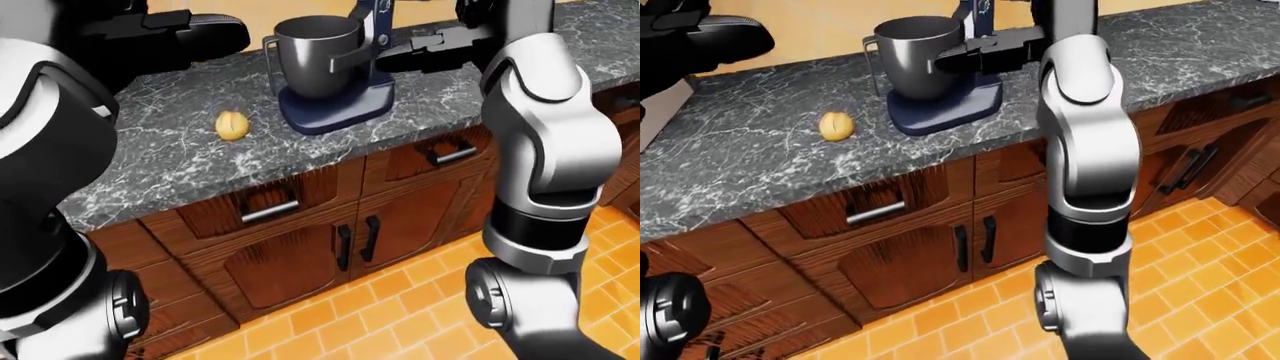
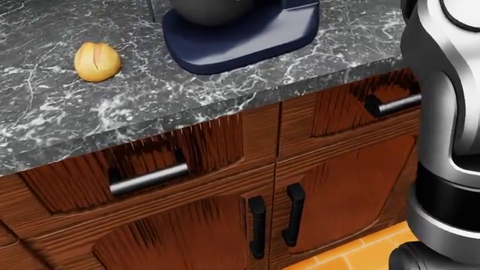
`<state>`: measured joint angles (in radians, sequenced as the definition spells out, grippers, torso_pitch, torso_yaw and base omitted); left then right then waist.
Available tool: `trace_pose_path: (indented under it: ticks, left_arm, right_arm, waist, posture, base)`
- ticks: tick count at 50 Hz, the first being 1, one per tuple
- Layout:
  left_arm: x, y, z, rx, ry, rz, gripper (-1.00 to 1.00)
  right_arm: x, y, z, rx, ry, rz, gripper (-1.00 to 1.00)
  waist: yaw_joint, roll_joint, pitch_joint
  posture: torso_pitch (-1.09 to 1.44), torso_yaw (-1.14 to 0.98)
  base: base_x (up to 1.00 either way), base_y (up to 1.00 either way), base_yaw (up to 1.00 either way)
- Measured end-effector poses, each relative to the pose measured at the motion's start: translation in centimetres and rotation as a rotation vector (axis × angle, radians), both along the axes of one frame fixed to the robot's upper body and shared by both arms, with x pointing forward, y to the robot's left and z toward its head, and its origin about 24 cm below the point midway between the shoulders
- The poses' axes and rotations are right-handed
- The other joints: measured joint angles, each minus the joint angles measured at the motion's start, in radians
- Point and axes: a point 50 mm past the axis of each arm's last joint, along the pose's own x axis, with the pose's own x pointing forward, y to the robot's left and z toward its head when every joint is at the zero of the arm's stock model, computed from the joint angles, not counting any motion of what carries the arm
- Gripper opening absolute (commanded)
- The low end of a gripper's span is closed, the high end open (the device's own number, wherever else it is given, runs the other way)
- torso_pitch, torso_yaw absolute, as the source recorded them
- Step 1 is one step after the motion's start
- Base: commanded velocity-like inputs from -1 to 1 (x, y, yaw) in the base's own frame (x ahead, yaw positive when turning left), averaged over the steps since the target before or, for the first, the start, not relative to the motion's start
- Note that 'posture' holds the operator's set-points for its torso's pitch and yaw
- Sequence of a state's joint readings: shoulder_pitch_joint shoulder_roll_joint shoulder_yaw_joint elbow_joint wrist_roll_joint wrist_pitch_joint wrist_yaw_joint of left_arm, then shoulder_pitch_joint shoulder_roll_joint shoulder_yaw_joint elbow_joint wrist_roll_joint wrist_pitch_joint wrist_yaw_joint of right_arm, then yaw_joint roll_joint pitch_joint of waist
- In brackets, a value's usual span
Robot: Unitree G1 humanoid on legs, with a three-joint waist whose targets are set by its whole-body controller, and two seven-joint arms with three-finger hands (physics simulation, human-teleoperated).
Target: Place the bread in the stand mixer bowl.
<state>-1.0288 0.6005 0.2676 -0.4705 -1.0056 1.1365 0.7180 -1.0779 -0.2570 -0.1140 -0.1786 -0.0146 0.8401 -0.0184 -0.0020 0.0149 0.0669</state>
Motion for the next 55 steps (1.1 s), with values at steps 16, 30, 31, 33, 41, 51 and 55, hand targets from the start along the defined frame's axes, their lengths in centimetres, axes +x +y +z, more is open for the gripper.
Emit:
trace_pose_path:
  ticks: [16,30,31,33,41,51,55]
  left_arm:
    - [-0.2,0.4,0.3,-0.009,-0.015,0.017,1.0]
    - [0.2,0.0,-0.4,-0.001,0.022,0.004,1.0]
    - [0.3,-0.1,-0.5,0.003,0.031,0.0,1.0]
    - [0.2,0.1,-0.3,0.001,0.028,0.004,1.0]
    - [-0.4,0.4,0.6,-0.017,-0.031,0.028,1.0]
    - [0.2,0.6,-0.1,-0.016,0.019,0.038,1.0]
    - [0.1,0.3,-0.1,-0.008,0.013,0.022,1.0]
  right_arm:
    - [-0.1,0.6,-0.1,-0.024,0.002,0.017,1.0]
    - [0.3,0.1,-0.9,-0.017,0.038,0.007,1.0]
    - [0.3,0.0,-0.9,-0.015,0.041,0.001,1.0]
    - [0.2,0.2,-0.6,-0.017,0.032,0.004,1.0]
    - [0.2,1.0,-0.6,-0.037,0.026,0.039,1.0]
    - [0.3,1.2,-0.6,-0.043,0.035,0.043,1.0]
    - [0.2,0.8,-0.5,-0.034,0.023,0.025,1.0]
  waist:
    - [0.017,0.015,-0.022]
    - [0.006,-0.074,0.015]
    - [0.008,-0.072,0.01]
    - [0.012,-0.053,0.002]
    - [0.013,0.001,-0.023]
    - [-0.007,-0.021,0.013]
    - [-0.004,-0.002,0.013]
  posture:
    - [0.0,0.0]
    - [0.0,0.0]
    - [0.0,0.0]
    - [0.0,0.0]
    - [0.0,0.0]
    - [0.0,0.0]
    - [0.0,0.0]
  base:
    - [0.0,0.0,0.4]
    - [0.0,0.0,0.79]
    - [0.0,0.0,0.8]
    - [0.0,0.0,0.79]
    - [0.0,0.21,0.3]
    - [0.0,0.0,0.0]
    - [0.02,0.01,0.0]
